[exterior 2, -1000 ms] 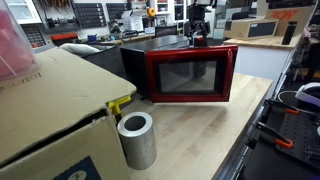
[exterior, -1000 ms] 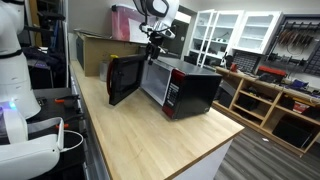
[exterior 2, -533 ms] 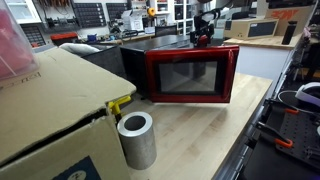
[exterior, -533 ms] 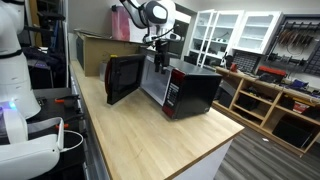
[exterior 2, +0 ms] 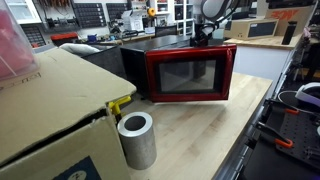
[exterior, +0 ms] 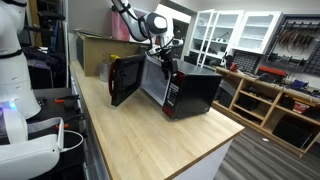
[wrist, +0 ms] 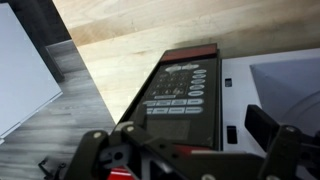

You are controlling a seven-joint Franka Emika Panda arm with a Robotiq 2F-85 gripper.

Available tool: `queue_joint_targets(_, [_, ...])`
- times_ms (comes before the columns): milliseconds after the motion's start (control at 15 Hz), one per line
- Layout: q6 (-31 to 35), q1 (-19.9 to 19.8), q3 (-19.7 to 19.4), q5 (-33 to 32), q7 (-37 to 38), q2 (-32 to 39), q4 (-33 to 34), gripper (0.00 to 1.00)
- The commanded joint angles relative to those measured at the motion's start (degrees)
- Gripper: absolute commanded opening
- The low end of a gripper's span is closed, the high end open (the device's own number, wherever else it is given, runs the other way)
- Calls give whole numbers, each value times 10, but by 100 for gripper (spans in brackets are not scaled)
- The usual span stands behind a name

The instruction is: Open the microwave door

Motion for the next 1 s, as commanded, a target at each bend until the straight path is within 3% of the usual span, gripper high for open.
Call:
queue_joint_targets(0, [72, 20, -34, -46, 38, 22, 1, 100])
queue_joint_targets(333, [112, 39, -69, -104, 91, 33, -2, 100])
queue_joint_targets(400, [117, 39, -73, -109, 99, 34, -3, 75])
queue_joint_targets(467, [123, 41, -76, -117, 107, 34, -5, 74])
queue_joint_targets(667, [134, 42, -82, -127, 121, 31, -13, 53])
queue_joint_targets(933, [147, 43, -86, -138, 146, 30, -19, 40])
